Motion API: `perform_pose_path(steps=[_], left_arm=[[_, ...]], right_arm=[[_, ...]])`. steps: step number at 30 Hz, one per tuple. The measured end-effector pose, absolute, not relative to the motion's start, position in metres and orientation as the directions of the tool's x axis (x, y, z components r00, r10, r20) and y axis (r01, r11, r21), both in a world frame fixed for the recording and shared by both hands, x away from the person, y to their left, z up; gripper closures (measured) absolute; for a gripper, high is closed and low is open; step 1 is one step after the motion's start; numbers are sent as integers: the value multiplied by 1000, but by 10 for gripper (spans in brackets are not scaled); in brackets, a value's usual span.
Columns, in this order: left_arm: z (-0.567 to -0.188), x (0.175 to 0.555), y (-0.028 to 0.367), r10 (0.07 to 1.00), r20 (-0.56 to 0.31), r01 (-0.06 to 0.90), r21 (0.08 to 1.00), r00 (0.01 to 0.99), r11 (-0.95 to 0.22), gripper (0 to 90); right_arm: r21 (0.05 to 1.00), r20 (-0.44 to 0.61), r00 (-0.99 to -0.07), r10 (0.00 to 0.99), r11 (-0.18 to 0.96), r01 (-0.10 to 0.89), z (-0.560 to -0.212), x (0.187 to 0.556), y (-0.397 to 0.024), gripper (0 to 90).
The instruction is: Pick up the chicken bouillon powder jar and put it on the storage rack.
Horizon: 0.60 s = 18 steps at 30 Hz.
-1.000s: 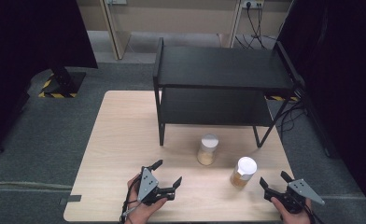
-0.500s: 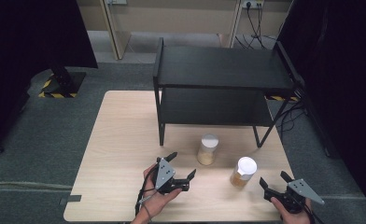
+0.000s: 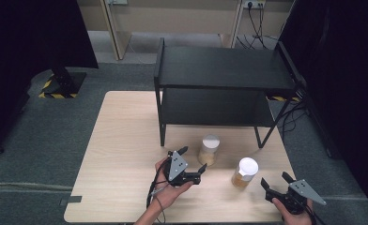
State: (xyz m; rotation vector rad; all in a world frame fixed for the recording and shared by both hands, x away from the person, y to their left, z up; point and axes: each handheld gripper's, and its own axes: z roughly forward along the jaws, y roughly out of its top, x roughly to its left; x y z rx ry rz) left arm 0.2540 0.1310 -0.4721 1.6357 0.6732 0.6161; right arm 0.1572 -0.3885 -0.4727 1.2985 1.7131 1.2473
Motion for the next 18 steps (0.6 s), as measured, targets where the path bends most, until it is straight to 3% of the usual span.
perform_pose_path(steps=[18], left_arm=[[-463, 279, 98, 723, 43, 115, 979, 690, -168, 156]], right_arm=[[940, 48, -304, 951, 60, 336, -473, 157, -388, 85]])
